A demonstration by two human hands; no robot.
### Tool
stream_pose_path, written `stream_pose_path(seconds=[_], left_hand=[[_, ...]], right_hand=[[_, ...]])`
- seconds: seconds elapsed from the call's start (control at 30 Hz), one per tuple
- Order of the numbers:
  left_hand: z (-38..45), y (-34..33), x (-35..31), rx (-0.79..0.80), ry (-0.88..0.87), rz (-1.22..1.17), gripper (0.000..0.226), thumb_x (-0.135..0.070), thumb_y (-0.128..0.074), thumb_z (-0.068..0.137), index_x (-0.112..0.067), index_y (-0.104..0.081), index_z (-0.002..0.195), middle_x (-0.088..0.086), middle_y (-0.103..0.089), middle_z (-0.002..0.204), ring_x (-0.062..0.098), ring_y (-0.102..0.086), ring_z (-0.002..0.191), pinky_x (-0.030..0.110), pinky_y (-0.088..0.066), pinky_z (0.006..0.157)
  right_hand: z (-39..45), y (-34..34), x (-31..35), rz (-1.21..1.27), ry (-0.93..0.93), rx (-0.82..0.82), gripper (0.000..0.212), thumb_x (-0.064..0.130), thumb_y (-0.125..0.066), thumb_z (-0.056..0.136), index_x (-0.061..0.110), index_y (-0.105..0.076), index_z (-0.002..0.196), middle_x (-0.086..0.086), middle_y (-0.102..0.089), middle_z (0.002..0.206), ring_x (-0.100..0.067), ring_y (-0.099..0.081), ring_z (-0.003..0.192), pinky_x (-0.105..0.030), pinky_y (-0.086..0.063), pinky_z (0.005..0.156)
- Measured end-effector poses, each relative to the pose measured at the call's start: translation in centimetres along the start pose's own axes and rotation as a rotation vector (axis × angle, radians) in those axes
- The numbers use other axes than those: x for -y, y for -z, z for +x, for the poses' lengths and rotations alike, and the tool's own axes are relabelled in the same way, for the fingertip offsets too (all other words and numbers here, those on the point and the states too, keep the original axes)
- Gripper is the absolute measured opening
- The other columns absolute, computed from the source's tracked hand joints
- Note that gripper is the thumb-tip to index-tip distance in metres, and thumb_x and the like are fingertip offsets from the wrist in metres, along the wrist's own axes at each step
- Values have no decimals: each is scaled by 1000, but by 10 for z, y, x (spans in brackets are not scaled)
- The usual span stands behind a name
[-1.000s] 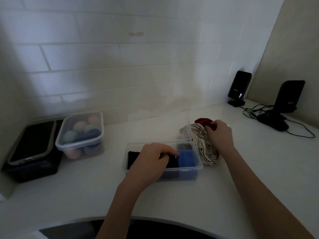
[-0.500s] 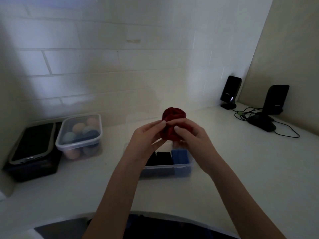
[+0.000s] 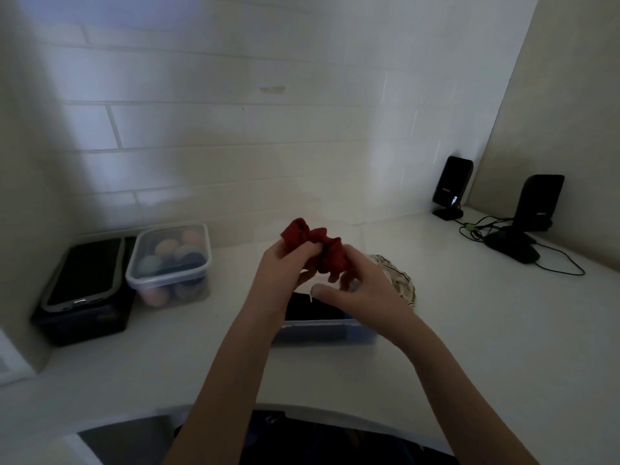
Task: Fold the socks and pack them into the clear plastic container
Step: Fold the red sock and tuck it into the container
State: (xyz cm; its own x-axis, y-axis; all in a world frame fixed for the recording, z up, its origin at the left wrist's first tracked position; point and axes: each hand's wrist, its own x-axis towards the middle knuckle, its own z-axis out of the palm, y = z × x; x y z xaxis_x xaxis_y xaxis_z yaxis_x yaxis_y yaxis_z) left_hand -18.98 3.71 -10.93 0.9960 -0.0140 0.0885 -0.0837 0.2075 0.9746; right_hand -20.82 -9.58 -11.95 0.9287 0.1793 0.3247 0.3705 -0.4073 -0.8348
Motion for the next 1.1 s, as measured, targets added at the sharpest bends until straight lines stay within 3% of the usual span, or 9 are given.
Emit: stream_pose_path(seconds=[0.17,0.3,0.4,0.47,0.6,0.73,0.87,1.0,1.1], left_hand=[[3,3,0,0,59,-290,14,-16,-55,88,-8,-64,96,4,-73,83,18,-68,87,28,-53,76],[2,6,5,86,266,-789,14,-15,-50,90,-7,-59,100,0,-70,64,12,-70,67,29,-51,76],[3,9,11,184,241,-1054,26,-15,-48,89,-6,-61,110,3,-74,91,15,-72,84,34,-47,95],[4,12,11,224,195,-1098,41,-12,-48,85,-2,-52,125,9,-67,119,19,-68,102,38,-41,106],[9,17,10,214,57,-734,52,-7,-50,83,3,-41,133,14,-52,138,23,-51,126,38,-36,110],[5,15,10,114,-117,-118,38,-3,-50,90,-7,-44,128,-2,-62,128,12,-57,119,28,-44,99],[-2,17,12,76,-200,97,23,-11,-56,89,-12,-53,112,0,-69,114,4,-65,101,14,-50,82],[-6,18,11,-20,-255,234,24,0,-61,79,-22,-53,85,8,-70,93,18,-67,89,22,-52,76],[-9,18,10,26,-229,180,31,8,-55,79,-21,-48,89,11,-69,94,22,-68,89,28,-56,78]], right_hand=[[6,-6,0,353,-90,-286,12,26,-59,88,37,-62,90,3,-68,93,-13,-63,91,-32,-55,83],[9,-5,-1,888,-250,-209,18,22,-54,91,15,-63,77,-4,-67,100,-18,-61,105,-29,-50,89],[7,-10,2,1186,-249,-126,29,19,-48,93,13,-50,65,-4,-64,89,-17,-58,97,-27,-48,84],[5,-12,5,1014,-219,-94,29,18,-48,93,13,-52,66,-1,-62,76,-13,-58,80,-21,-49,71],[2,-14,5,140,25,-119,6,16,-57,91,15,-62,89,4,-61,71,-7,-58,61,-19,-51,59],[4,-9,2,-310,301,-117,13,29,-55,88,18,-62,89,8,-58,71,-8,-55,66,-24,-47,64],[6,-6,5,-229,348,-175,23,22,-54,86,9,-67,99,12,-56,86,11,-52,83,-8,-44,75],[6,-11,8,48,168,-186,12,19,-58,90,26,-68,88,12,-69,84,-4,-65,84,-22,-53,81],[8,-18,11,391,8,-257,22,14,-58,90,30,-67,78,12,-71,75,-2,-68,77,-22,-55,79]])
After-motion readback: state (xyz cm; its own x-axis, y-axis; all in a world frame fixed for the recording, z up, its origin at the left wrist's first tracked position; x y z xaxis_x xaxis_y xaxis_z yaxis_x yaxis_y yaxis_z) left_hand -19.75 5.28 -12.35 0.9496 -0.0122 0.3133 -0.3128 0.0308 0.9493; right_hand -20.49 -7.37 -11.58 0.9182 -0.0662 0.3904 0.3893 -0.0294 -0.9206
